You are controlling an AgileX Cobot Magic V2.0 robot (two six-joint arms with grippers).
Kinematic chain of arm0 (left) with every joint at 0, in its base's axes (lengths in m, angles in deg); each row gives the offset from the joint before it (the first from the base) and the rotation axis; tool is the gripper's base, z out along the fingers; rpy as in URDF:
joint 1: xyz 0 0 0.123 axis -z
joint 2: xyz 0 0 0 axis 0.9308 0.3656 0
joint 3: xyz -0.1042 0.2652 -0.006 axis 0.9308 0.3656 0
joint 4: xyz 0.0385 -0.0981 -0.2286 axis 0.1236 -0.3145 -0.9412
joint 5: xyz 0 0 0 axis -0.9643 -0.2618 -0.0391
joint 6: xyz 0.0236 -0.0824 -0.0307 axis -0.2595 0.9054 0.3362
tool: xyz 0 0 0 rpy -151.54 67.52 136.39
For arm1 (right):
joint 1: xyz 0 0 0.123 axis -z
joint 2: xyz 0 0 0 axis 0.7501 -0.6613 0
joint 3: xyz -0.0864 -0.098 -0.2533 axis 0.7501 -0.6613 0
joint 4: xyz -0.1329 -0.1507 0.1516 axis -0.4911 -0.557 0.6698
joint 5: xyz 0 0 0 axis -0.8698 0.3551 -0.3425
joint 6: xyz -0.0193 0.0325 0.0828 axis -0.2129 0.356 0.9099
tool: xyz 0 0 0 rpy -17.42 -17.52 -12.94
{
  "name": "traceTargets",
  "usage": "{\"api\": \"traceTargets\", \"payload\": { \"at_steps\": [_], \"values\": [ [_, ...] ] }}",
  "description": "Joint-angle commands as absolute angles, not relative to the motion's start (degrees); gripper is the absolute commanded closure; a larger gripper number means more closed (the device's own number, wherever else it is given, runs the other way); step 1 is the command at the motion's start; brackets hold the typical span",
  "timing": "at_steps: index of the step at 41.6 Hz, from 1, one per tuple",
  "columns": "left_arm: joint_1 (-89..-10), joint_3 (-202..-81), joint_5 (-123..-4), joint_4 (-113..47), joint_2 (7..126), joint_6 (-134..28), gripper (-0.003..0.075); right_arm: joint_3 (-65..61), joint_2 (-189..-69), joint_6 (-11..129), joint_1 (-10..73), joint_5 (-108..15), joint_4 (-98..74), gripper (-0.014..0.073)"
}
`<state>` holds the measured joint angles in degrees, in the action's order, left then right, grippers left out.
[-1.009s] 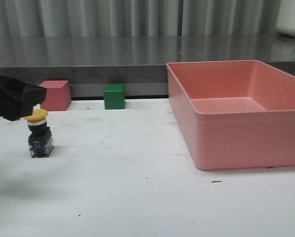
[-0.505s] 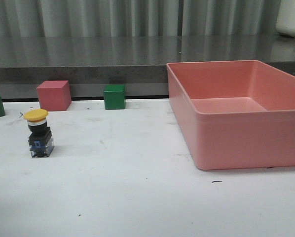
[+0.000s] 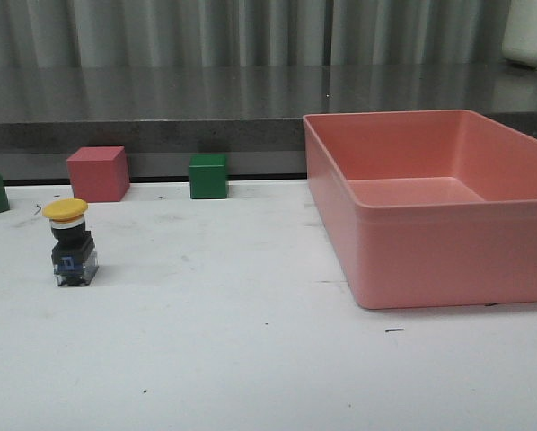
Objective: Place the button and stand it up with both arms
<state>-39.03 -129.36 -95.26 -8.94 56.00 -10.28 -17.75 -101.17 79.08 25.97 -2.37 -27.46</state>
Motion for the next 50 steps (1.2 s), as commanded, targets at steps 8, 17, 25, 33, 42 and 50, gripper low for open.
{"api": "traceTargets", "payload": {
  "at_steps": [8, 17, 25, 33, 42, 50],
  "values": [
    [-38.4, -131.3, -92.6, -10.1, 54.6, -10.7, 0.0248, -16.4, -101.3, 78.6, 26.3, -5.4, -27.5, 0.021],
    [-38.4, -131.3, -92.6, -10.1, 54.7, -10.7, 0.0248, -16.4, -101.3, 78.6, 26.3, -5.5, -28.0, 0.021],
    [-38.4, -131.3, -92.6, -10.1, 54.7, -10.7, 0.0248, -16.4, -101.3, 78.6, 26.3, -5.7, -28.0, 0.021],
    [-38.4, -131.3, -92.6, -10.1, 54.7, -10.7, 0.0248, -16.4, -101.3, 78.6, 26.3, -6.7, -28.0, 0.021],
    [-38.4, -131.3, -92.6, -9.8, 54.7, -10.7, 0.0248, -16.4, -101.3, 78.6, 26.3, -7.3, -28.0, 0.021],
    [-38.4, -131.3, -92.6, -8.7, 54.7, -10.8, 0.0377, -16.4, -101.3, 78.6, 26.3, -7.3, -28.0, 0.0331]
  ]
}}
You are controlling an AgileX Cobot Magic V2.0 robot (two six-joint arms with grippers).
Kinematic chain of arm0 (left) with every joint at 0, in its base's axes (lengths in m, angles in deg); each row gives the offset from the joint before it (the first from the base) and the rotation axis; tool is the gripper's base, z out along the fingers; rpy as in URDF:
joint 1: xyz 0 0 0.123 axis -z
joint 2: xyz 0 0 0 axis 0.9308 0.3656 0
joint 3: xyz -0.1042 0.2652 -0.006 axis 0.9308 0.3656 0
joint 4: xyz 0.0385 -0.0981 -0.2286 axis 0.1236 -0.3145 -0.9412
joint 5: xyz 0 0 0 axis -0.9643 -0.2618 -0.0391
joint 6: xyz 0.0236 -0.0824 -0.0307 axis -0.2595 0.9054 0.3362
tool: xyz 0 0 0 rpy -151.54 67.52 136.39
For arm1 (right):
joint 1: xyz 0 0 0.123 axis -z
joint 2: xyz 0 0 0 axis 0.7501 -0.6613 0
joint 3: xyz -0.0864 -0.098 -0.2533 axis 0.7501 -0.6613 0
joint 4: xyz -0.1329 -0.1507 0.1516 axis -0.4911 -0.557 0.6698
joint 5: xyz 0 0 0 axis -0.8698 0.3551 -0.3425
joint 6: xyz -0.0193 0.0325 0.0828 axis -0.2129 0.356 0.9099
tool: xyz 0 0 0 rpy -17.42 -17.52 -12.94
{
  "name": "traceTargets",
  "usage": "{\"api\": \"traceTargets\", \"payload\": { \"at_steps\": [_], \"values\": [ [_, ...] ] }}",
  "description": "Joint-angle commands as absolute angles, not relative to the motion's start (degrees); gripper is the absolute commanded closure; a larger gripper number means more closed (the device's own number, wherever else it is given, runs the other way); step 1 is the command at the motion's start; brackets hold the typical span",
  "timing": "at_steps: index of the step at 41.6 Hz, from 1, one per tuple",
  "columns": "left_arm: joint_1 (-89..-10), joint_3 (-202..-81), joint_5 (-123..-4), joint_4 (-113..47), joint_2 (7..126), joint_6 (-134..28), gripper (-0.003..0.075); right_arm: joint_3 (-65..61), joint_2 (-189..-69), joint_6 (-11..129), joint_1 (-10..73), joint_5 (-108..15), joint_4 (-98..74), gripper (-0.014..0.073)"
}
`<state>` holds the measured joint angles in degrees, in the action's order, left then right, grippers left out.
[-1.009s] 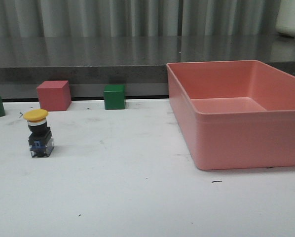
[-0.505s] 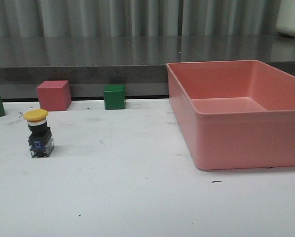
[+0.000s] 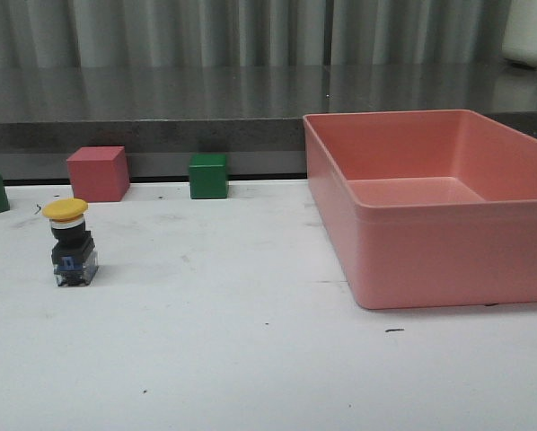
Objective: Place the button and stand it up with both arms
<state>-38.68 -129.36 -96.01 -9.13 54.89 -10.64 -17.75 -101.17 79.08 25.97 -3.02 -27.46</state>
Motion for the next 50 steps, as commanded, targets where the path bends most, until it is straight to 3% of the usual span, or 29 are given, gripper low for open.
{"api": "traceTargets", "payload": {
  "at_steps": [1, 8, 10, 41, 50],
  "values": [
    [-38.4, -131.3, -92.6, -8.6, 54.7, -10.8, 0.0422, -16.4, -101.3, 78.6, 26.3, -7.3, -28.0, 0.0366],
    [-38.4, -131.3, -92.6, -8.5, 54.7, -11.0, 0.0682, -16.4, -101.3, 78.6, 26.3, -7.2, -28.0, 0.0644],
    [-38.4, -131.3, -92.6, -8.4, 54.7, -11.4, 0.0742, -16.4, -101.3, 78.6, 26.3, -7.2, -28.0, 0.0659],
    [-38.2, -130.5, -90.1, -7.0, 53.7, -11.4, 0.074, -16.4, -101.3, 78.6, 26.3, -7.1, -28.0, 0.0661],
    [-48.6, -121.8, -78.6, -1.9, 43.6, -11.4, 0.074, -16.4, -101.3, 78.6, 26.3, -7.0, -28.0, 0.0661]
  ]
}}
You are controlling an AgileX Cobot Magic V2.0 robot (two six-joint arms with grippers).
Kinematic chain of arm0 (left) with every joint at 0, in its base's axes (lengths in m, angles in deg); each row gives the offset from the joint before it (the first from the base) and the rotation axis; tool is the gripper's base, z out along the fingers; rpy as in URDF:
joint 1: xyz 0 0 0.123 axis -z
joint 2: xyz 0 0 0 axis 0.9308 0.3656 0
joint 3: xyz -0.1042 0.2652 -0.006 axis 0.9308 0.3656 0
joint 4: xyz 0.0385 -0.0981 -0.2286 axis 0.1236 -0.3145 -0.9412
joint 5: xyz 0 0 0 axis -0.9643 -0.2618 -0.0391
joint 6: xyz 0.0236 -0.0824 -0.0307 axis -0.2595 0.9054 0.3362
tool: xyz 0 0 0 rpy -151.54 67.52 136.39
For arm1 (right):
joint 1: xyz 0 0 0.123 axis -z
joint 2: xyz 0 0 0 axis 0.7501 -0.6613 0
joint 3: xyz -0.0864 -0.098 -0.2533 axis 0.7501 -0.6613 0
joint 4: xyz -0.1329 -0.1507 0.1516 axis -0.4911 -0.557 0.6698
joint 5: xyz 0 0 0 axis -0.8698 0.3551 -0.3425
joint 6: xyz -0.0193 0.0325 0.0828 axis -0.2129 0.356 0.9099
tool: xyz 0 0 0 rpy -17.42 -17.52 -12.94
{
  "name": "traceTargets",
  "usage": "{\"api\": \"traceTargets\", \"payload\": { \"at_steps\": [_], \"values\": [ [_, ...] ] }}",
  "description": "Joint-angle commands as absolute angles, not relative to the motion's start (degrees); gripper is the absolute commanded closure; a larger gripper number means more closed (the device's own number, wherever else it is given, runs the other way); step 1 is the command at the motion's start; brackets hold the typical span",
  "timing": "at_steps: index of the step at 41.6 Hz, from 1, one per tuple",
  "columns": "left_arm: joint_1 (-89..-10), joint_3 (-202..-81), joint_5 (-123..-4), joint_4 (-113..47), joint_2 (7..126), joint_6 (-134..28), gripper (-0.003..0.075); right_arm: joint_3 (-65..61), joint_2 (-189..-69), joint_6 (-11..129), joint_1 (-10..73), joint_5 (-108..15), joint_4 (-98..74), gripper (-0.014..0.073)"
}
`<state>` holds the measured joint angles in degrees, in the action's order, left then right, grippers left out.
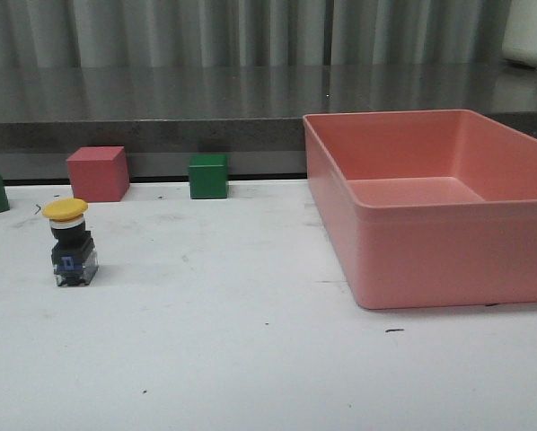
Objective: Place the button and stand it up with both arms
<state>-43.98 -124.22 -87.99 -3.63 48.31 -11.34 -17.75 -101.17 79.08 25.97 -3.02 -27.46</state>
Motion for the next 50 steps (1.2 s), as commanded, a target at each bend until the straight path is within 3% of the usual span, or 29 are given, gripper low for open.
{"api": "traceTargets", "payload": {
  "at_steps": [1, 12, 23, 34, 50],
  "values": [
    [-49.5, -120.3, -76.7, -1.6, 42.6, -11.4, 0.074, -16.4, -101.3, 78.6, 26.3, -7.0, -28.0, 0.0661],
    [-64.1, -100.7, -60.8, -5.1, 23.2, -11.4, 0.074, -16.4, -101.3, 78.6, 26.3, -7.0, -28.0, 0.0661],
    [-67.5, -87.4, -59.4, -10.3, 8.8, -11.4, 0.074, -16.4, -101.3, 78.6, 26.3, -7.0, -28.0, 0.0661],
    [-67.4, -82.9, -51.5, -10.3, 7.4, -11.4, 0.074, -16.4, -101.3, 78.6, 26.3, -6.9, -28.0, 0.0661],
    [-67.4, -82.9, -51.7, -10.3, 7.4, -11.4, 0.074, -16.4, -101.3, 78.6, 26.3, -6.9, -28.0, 0.0661]
  ]
}}
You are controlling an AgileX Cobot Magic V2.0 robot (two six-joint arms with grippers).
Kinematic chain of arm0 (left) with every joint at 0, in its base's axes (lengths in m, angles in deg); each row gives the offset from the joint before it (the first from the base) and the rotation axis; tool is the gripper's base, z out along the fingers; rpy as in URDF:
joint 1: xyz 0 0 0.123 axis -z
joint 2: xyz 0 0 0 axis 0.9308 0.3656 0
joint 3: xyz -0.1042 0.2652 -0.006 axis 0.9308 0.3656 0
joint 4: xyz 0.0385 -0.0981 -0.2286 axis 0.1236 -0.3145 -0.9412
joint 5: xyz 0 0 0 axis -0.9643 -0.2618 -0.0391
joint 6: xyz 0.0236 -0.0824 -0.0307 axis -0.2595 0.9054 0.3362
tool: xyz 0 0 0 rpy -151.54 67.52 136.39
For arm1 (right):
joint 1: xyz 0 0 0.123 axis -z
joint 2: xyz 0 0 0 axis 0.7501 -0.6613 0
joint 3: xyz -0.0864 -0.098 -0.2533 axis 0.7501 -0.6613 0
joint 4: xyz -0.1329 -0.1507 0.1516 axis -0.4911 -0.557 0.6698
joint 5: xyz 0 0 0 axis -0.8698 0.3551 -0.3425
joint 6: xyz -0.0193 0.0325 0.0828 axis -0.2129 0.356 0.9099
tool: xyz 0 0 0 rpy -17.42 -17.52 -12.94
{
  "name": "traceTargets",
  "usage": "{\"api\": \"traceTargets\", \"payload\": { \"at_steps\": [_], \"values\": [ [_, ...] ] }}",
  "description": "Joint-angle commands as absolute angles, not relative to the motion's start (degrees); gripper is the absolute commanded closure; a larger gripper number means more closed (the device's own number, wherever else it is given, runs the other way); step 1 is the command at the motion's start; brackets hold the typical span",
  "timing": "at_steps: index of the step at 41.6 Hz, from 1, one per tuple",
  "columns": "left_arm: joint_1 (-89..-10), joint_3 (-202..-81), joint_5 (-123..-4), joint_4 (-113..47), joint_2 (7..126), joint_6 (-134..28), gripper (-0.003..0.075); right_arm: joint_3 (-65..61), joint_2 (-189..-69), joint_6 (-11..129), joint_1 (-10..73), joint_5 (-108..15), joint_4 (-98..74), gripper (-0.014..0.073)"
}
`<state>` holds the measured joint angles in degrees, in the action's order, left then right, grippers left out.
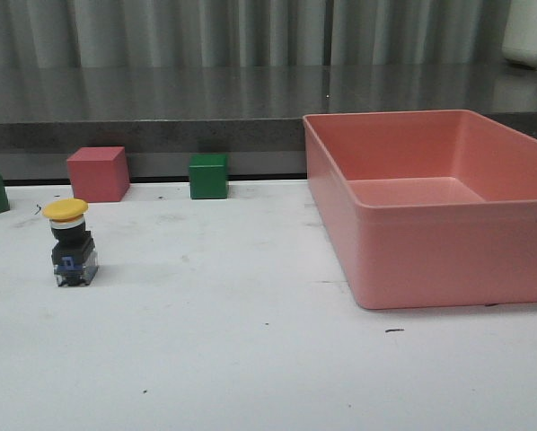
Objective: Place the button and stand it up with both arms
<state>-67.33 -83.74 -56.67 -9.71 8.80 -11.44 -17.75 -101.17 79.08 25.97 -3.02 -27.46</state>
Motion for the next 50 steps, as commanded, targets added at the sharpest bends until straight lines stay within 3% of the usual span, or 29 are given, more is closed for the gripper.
{"api": "traceTargets", "payload": {
  "at_steps": [1, 29, 40, 50],
  "values": [
    [-67.4, -82.9, -51.7, -10.3, 7.4, -11.4, 0.074, -16.4, -101.3, 78.6, 26.3, -6.9, -28.0, 0.0661],
    [-67.4, -82.9, -51.7, -10.3, 7.4, -11.4, 0.074, -18.0, -100.1, 78.6, 27.0, -7.8, -28.2, 0.0661],
    [-67.4, -82.9, -51.7, -10.3, 7.4, -11.4, 0.074, -36.6, -85.4, 78.6, 40.1, -30.5, -28.4, 0.0661],
    [-67.4, -82.9, -51.7, -10.3, 7.4, -11.4, 0.074, -53.3, -72.1, 78.6, 45.7, -47.8, -28.4, 0.0661]
  ]
}}
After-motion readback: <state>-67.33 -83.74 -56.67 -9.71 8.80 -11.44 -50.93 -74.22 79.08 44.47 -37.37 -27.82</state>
